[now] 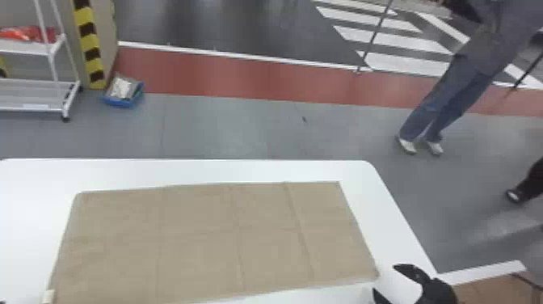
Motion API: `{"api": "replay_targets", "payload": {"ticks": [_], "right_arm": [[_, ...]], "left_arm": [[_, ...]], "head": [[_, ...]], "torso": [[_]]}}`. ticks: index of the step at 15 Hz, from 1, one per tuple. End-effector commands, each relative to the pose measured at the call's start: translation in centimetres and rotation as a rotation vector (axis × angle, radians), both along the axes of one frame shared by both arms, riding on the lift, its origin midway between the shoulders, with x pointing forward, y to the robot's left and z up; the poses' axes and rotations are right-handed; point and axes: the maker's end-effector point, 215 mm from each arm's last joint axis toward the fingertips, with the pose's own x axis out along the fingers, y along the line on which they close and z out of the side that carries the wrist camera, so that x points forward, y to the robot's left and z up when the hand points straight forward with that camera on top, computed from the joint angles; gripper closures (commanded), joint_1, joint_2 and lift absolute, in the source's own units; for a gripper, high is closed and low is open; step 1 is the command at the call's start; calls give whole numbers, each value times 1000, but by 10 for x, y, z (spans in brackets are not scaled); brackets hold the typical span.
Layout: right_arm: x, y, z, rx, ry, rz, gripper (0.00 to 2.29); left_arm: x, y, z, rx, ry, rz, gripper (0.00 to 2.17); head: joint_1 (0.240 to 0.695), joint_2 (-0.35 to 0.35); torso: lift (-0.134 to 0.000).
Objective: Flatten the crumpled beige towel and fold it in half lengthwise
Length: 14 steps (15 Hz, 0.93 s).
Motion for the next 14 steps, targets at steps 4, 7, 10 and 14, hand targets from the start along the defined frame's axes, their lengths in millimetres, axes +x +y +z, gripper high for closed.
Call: {"api": "replay_targets", "payload": {"ticks": [4,7,10,14], "right_arm": [[11,-17,-9,-13,48,-34,383],[14,-21,-16,-3,72,-46,383],[17,-21,-20,5,89,-58,414],[20,-22,-21,7,93,-68,478]], "left_arm": [[5,12,-17,40,10,20,194],[6,16,-19,45,10,30,194],[8,16,-18,44,7,31,194],[5,17,-20,45,11,30,167]], "head": [[695,-309],[695,-306],[695,-302],[695,-299]], "torso": [[0],[0],[0],[0]]}}
